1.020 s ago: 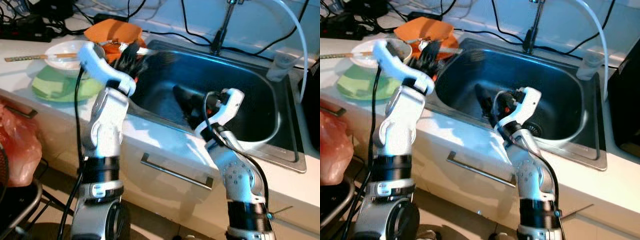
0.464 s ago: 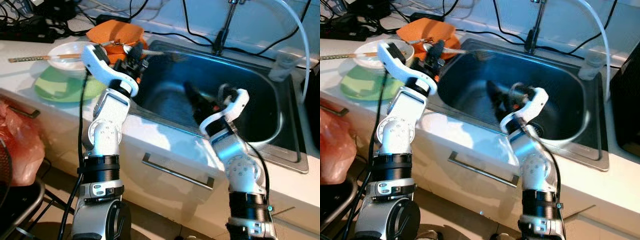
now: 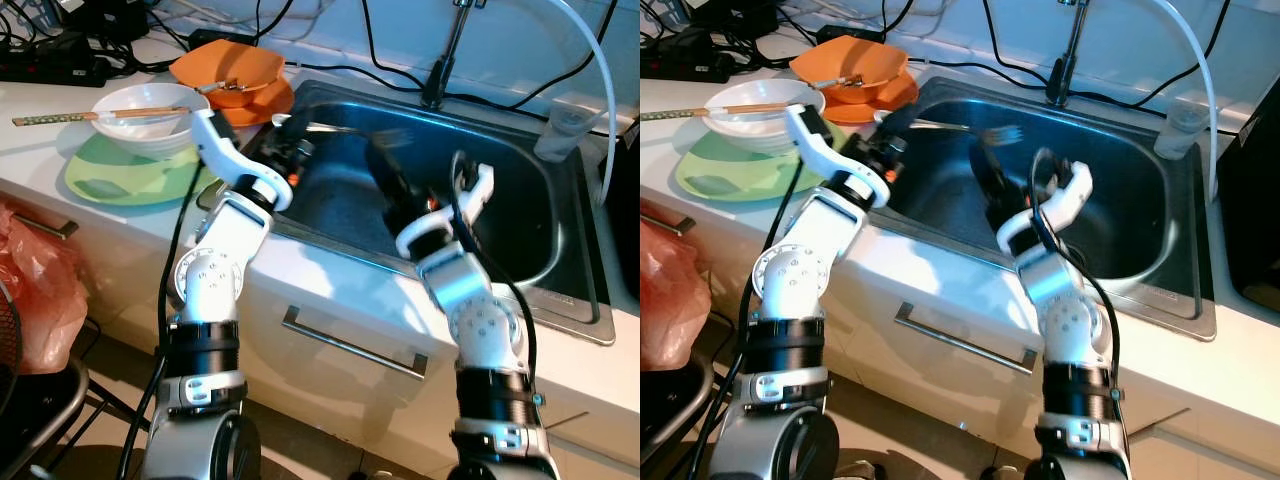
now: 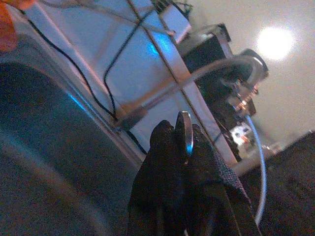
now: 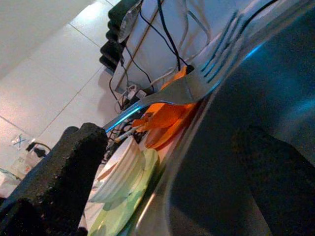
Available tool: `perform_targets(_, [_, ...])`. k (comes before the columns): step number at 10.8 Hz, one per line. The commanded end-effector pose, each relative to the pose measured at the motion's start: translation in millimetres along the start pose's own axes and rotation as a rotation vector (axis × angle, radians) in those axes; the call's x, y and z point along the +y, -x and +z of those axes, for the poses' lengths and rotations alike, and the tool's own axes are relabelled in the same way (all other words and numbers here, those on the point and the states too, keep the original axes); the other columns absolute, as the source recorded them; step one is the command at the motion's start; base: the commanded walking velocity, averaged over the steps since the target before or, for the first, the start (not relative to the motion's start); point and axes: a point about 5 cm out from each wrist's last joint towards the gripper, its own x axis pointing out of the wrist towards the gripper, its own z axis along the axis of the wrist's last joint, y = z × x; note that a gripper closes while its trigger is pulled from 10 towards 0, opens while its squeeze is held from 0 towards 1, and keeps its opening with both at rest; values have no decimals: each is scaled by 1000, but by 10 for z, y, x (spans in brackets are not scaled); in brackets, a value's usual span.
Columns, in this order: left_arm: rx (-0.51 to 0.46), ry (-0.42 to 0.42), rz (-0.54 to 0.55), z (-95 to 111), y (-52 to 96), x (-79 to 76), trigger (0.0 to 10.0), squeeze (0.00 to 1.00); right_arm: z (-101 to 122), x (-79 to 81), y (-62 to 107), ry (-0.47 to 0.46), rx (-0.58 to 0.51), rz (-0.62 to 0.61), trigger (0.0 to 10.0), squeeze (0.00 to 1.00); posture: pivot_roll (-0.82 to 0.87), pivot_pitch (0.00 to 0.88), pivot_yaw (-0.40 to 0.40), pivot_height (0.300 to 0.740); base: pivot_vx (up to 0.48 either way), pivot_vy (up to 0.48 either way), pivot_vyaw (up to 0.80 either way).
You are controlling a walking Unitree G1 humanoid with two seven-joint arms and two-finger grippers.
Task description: Kitchen organization
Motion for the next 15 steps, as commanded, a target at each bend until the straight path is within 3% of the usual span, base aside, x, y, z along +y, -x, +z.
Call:
perform_targets(1, [35, 73, -46, -188, 32, -98, 0, 0, -64, 199, -131, -61, -18, 85, 10000, 0, 9, 77, -28, 740, 0, 0, 0])
perform_targets(10, [84, 115, -56, -178, 253, -28, 0, 0, 266, 238, -289, 31, -141, 135, 10000, 0, 22, 85, -35, 740, 0, 0, 0])
perform_targets(11, [89, 117, -62, -166, 278, -27, 0, 0, 286, 241, -294, 35, -150, 139, 3137, 0, 24, 85, -35, 740, 0, 0, 0])
perform_targets(12, [91, 114, -58, -161, 288, -15, 0, 0, 296, 244, -299, 36, -156, 141, 0, 0, 23, 84, -35, 740, 0, 0, 0])
perform_targets(15, [81, 106, -43, -141, 279, 18, 0, 0, 323, 273, -313, 45, -164, 154, 0, 0, 19, 76, -34, 740, 0, 0, 0])
